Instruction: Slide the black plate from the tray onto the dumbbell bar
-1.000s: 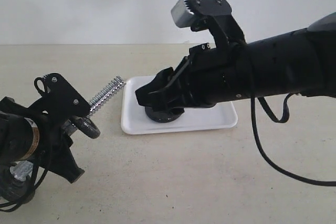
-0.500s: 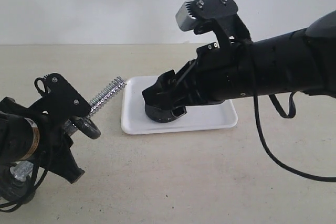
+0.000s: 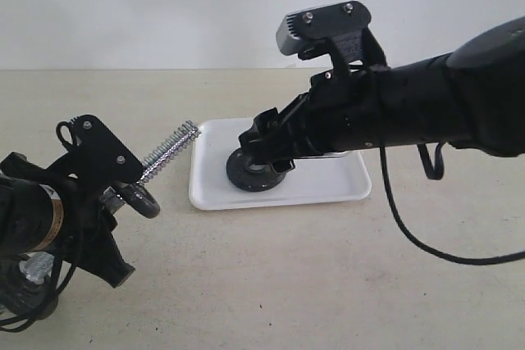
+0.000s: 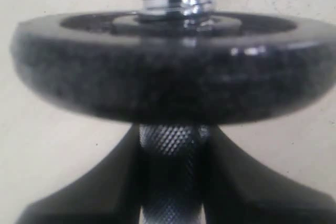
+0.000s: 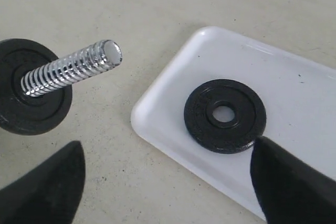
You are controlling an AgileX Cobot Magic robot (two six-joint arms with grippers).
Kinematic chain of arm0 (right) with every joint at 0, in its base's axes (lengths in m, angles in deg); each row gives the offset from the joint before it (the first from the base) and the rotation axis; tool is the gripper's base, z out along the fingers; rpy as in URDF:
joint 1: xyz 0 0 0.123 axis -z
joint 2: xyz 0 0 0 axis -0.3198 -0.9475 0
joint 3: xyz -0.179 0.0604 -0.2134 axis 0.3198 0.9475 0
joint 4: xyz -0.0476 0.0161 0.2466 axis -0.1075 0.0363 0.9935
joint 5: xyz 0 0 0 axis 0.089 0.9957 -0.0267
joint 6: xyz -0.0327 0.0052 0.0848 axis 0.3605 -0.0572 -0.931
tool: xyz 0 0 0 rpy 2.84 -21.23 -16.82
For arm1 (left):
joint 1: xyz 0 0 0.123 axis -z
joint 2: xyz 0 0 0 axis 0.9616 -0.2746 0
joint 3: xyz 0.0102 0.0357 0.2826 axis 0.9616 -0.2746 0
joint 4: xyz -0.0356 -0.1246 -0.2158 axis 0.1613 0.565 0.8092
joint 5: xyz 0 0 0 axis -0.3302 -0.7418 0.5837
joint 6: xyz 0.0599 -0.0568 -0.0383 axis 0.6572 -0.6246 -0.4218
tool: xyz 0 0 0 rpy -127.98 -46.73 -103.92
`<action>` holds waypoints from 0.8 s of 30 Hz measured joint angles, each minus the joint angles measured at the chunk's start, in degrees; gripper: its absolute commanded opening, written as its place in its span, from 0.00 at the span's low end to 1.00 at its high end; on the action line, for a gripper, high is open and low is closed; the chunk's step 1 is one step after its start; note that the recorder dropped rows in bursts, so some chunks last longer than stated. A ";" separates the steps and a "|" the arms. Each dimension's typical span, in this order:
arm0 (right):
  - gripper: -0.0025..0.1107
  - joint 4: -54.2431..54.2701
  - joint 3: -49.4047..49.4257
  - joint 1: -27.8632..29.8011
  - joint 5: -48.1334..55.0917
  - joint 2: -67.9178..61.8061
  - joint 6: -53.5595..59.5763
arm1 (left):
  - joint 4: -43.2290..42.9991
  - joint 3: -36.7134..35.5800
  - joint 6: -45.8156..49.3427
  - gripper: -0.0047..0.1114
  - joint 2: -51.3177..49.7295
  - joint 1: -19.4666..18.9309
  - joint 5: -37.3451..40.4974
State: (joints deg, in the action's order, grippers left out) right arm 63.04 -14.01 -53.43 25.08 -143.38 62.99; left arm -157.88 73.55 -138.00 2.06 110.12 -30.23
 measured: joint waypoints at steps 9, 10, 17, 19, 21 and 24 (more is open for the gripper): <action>0.65 -0.61 -8.93 -0.10 3.24 -9.76 -0.70 | 0.00 0.00 0.00 0.08 0.00 0.00 -0.31; 0.65 -1.09 -9.94 -0.10 3.24 -10.61 -1.15 | 0.00 0.00 0.00 0.08 0.00 0.00 -0.33; 0.58 -17.55 -14.73 -0.10 5.18 -14.21 -14.12 | 0.21 0.00 0.00 0.08 0.00 0.00 -0.43; 0.55 -24.80 -14.92 -0.10 6.42 -14.90 -19.77 | 0.45 0.00 0.12 0.08 0.00 0.00 -0.43; 0.51 -32.81 -14.92 -0.10 8.60 -15.42 -25.40 | 0.71 0.00 0.12 0.08 0.00 0.00 -0.43; 0.49 -43.58 -14.96 -0.10 12.30 -15.66 -30.52 | 1.21 0.00 0.12 0.08 0.00 0.00 -0.43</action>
State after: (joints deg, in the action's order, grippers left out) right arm 19.46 -28.97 -53.53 37.37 -159.04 32.47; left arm -156.67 73.55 -137.88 2.06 110.12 -30.66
